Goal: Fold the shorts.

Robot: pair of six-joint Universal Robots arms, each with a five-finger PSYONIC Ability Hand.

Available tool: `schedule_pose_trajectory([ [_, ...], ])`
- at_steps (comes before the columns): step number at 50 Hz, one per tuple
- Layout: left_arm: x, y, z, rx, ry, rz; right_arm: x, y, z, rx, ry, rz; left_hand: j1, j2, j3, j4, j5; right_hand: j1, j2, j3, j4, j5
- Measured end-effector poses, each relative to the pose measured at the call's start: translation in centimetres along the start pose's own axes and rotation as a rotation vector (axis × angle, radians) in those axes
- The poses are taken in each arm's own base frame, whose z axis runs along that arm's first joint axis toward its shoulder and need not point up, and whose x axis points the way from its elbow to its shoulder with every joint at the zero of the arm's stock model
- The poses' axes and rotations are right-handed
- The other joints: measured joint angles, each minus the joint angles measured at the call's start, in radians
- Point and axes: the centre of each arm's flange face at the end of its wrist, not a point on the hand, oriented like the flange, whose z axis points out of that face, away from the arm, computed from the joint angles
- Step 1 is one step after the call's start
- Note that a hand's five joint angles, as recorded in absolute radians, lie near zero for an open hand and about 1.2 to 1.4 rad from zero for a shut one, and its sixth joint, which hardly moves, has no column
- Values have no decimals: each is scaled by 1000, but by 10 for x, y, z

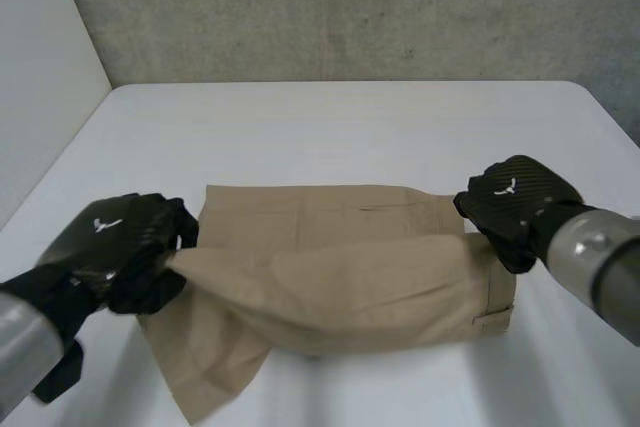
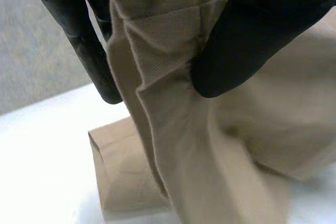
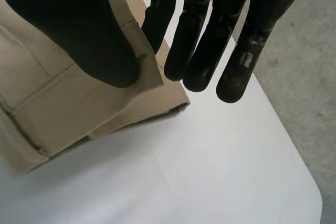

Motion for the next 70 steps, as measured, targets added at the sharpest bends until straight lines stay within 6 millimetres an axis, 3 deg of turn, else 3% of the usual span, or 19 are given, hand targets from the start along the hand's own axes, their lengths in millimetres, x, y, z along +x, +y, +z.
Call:
schedule_pose_trajectory([
  [1,0,0,0,0,0,0,0,0,0,0,0,0,0,0,0,0,0,0,0,0,0,0],
  [6,-18,12,62,-48,-12,-11,4,7,51,-3,71,-1,0,0,1,0,0,0,0,0,0,0],
  [7,-18,12,62,-48,-12,-11,4,7,51,-3,71,-1,0,0,1,0,0,0,0,0,0,0],
  [8,-26,16,87,-61,-21,-7,6,8,70,7,98,-1,0,0,1,0,0,0,0,0,0,0],
  [10,-27,17,93,-64,-24,-5,7,8,75,10,105,0,0,0,1,0,0,0,0,0,0,0],
  [11,-34,21,113,-74,-34,6,7,8,81,13,111,0,0,0,1,0,0,0,0,0,0,0],
  [16,-50,31,162,-100,-75,69,6,12,129,37,149,-4,0,1,1,0,0,0,0,0,0,0],
  [20,-55,35,183,-108,-93,108,3,13,146,43,158,-10,0,1,1,0,0,0,0,0,0,0],
  [21,-57,39,202,-108,-104,146,-1,16,160,44,165,-15,0,1,1,0,0,0,0,0,0,0],
  [27,-59,42,235,-63,-116,215,-9,22,188,58,197,-22,0,1,1,1,0,0,0,0,0,0],
  [32,-59,38,250,0,-123,249,-7,24,201,79,243,-23,-6,-23,-21,-23,-4,0,0,0,0,0],
  [35,-58,36,257,46,-126,276,-5,24,207,95,279,-23,-199,-229,-222,-226,-157,-3,-4,-5,-7,-1],
  [36,-57,36,260,65,-124,292,-4,24,208,102,291,-22,-470,-482,-455,-462,-400,-221,-319,-309,-315,-256],
  [38,-55,38,262,78,-123,311,-3,23,209,107,297,-20,-769,-736,-723,-736,-676,-260,-365,-367,-355,-292],
  [39,-54,38,263,80,-122,318,-2,22,209,112,303,-16,-769,-736,-723,-736,-676,-463,-578,-558,-563,-489],
  [41,-51,40,264,87,-118,341,1,19,207,124,309,-7,-960,-981,-968,-979,-913,-731,-916,-919,-917,-838],
  [51,-44,40,263,92,-104,393,11,-3,184,209,245,89,-960,-995,-977,-990,-918,-750,-958,-970,-958,-901],
  [58,-45,39,265,103,-105,395,5,-3,182,223,154,126,-960,-995,-977,-990,-918,-750,-958,-970,-958,-901],
  [70,-52,49,288,150,-124,400,-8,24,225,211,125,169,-960,-995,-977,-990,-918,-750,-958,-970,-958,-913],
])
